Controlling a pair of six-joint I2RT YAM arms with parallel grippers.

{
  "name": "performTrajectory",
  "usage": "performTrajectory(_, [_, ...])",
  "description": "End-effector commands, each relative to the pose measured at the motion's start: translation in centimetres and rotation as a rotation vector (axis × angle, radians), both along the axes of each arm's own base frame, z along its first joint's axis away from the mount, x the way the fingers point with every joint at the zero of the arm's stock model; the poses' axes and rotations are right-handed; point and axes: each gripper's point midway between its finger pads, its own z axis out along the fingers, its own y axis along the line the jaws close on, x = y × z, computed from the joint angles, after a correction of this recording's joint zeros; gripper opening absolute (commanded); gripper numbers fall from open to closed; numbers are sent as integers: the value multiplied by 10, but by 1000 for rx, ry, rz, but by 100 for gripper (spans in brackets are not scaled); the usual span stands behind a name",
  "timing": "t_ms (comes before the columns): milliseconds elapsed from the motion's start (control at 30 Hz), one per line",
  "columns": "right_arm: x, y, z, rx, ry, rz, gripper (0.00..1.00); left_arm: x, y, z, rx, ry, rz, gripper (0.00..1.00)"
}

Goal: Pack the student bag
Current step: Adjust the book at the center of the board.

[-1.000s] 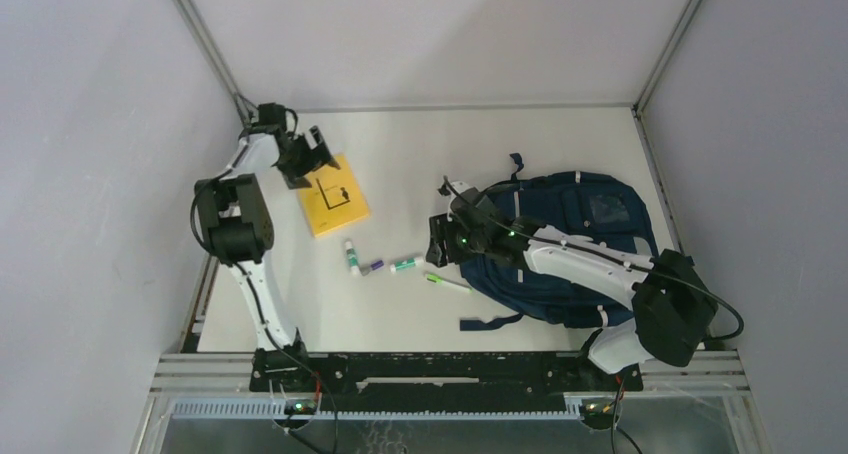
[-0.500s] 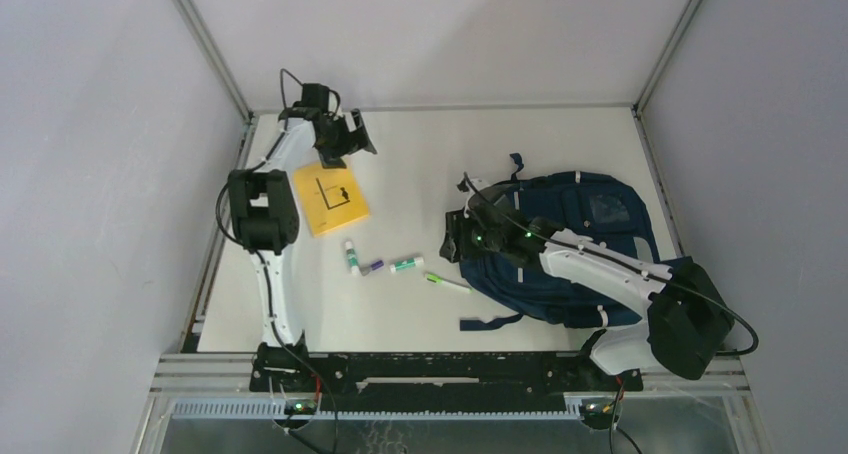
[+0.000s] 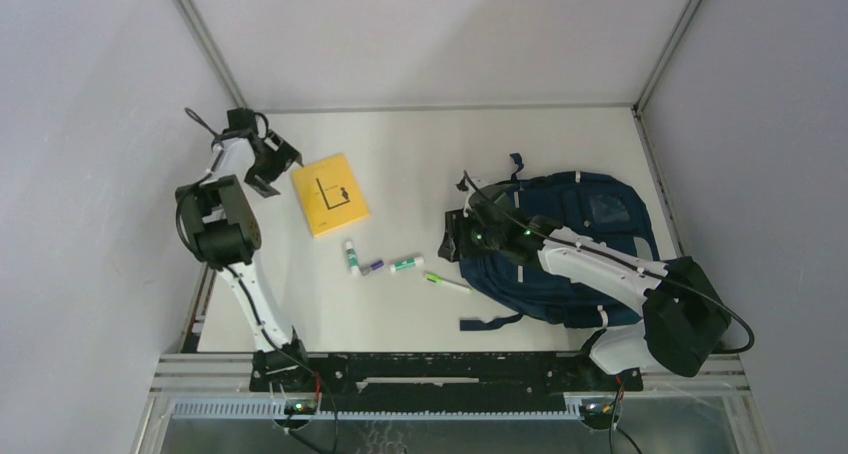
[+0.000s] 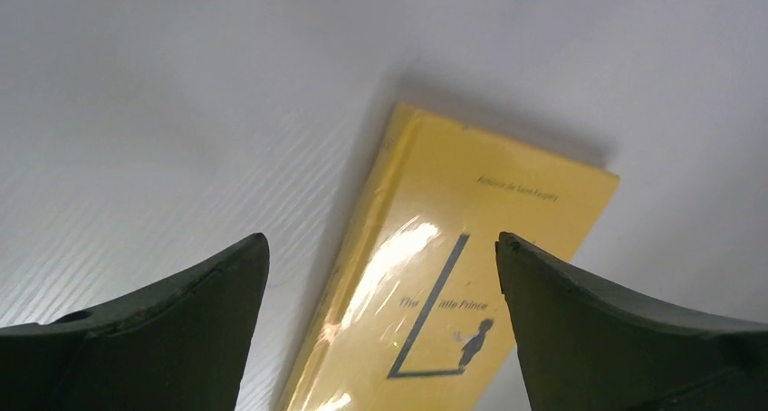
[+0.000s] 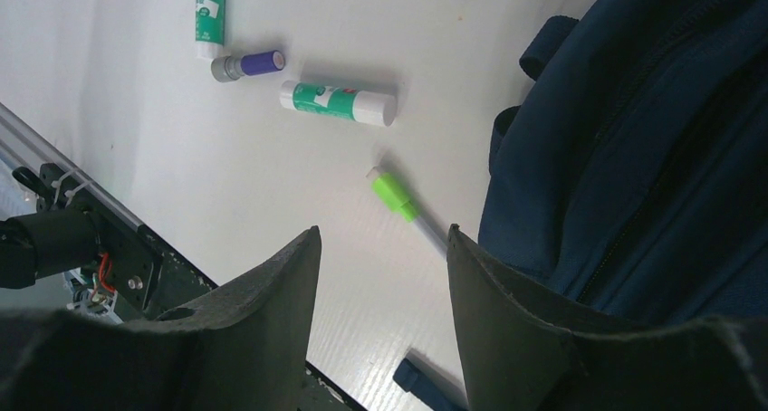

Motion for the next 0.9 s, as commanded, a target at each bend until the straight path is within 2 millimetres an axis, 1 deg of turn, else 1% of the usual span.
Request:
performTrajectory(0, [8,4,14,39,-30,-15,62,36,-22,-3,-34,-43,-102,100])
performTrajectory(67, [8,0,14,29,-32,-27,62,44,-28,-4,-30,-40,-178,100])
performTrajectory(167, [10,-4,14,19,-33,-42,62,55,-47,0,-57,-71,-290,100])
performTrajectory(267, [13,-6,16,23,-37,-53,62,60,-67,5,-73,-86,-384,100])
performTrajectory(433, [17,-8,19,39,-37,-68,62,63,-118,15,-130,-132,-568,100])
performTrajectory(533, [18,-8,20,45,-35,-70,62,60,-159,18,-157,-139,-696,100])
performTrajectory(567, [18,-9,20,46,-33,-71,62,59,-168,20,-163,-143,-726,100])
performTrajectory(600, [18,-9,20,46,-32,-73,62,56,-187,19,-165,-141,-770,100])
performTrajectory(633, [18,-10,19,44,-29,-73,62,55,-197,20,-154,-136,-788,100])
performTrajectory(733, [16,-11,19,42,-24,-73,61,56,-220,26,-165,-153,-838,100])
performTrajectory(867, [16,-14,19,28,-32,-74,62,57,-249,40,-204,-198,-892,100])
